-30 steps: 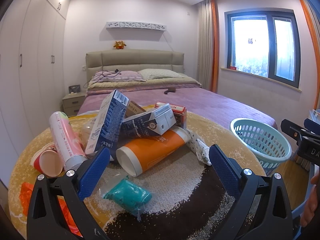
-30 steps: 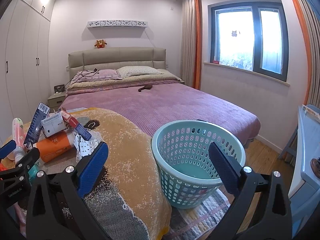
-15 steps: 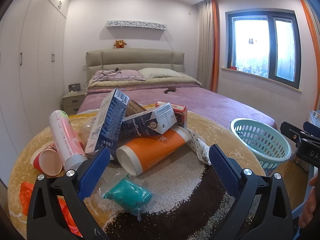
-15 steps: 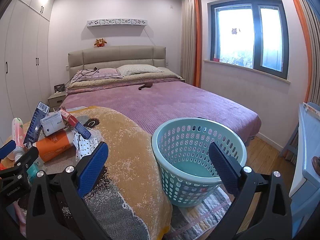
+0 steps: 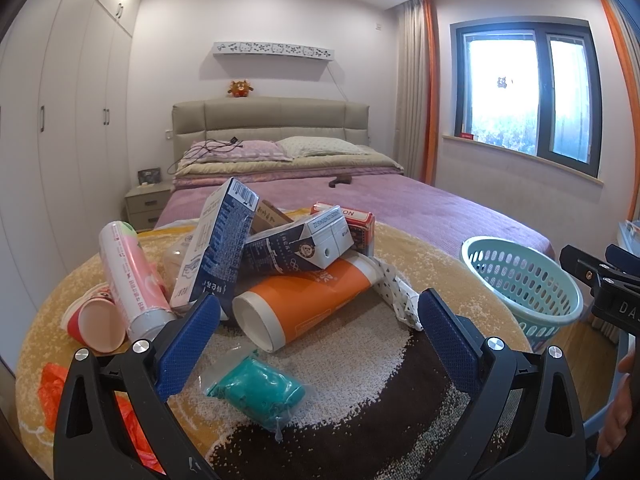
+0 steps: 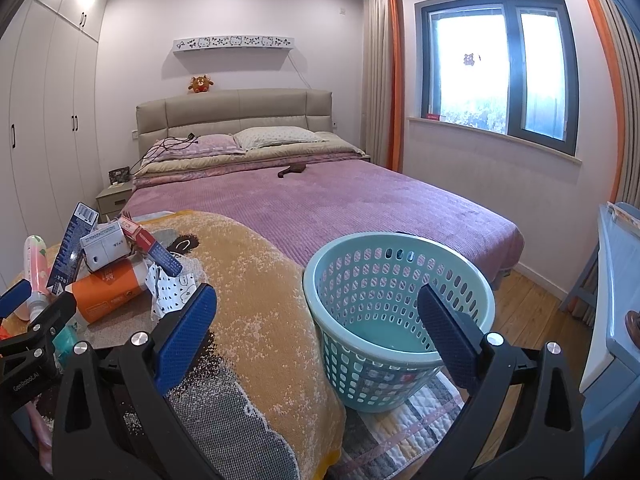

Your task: Collect trash

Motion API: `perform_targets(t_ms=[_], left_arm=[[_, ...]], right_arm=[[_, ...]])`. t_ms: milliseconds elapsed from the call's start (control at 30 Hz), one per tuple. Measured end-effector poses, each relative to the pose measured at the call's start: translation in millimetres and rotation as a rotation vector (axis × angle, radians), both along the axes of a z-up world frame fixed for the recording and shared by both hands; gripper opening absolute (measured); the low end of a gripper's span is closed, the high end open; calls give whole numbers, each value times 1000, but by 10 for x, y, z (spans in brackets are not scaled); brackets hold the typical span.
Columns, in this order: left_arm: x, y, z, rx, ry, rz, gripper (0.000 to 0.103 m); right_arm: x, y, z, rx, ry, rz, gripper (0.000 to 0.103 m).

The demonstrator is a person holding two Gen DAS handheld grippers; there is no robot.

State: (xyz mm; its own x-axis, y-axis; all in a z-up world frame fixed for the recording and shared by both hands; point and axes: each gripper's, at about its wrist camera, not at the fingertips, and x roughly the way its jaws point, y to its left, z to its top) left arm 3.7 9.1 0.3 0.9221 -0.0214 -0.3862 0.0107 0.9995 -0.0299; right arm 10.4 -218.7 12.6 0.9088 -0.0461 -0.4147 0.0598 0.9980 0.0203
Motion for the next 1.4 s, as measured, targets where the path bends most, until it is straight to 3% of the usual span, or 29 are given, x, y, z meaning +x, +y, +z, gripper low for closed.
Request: perform_targets(t_ms=[200,300,500,700,900,1100,1167,1400], left_arm=[[-3,5,1,0,2,5,96],[-19,22,7,-7,1,21,96],[-424,9,92,-3,11,70,96],[-889,376,253,-5,27,221,96],[-859,1057,190,-137,214,374,96],[-704,1396,-84,-260,356,374,95],[-663,1438,-153,-294,373,379,95],[-551,1533,-318,-337,401,359,92]], right_arm=[[-4,27,8,-3,6,13,96],[-17,58,11,-17,6,15,91],[-22,166,31,-18,24,73,72],[-5,449,54,-6,53,196,47],[-1,878,174,17,61,348,47],[64,1393,207,44,126,567,48],[106,1573,109,42,179,621,62],[246,1916,-201,21,318,709,63]])
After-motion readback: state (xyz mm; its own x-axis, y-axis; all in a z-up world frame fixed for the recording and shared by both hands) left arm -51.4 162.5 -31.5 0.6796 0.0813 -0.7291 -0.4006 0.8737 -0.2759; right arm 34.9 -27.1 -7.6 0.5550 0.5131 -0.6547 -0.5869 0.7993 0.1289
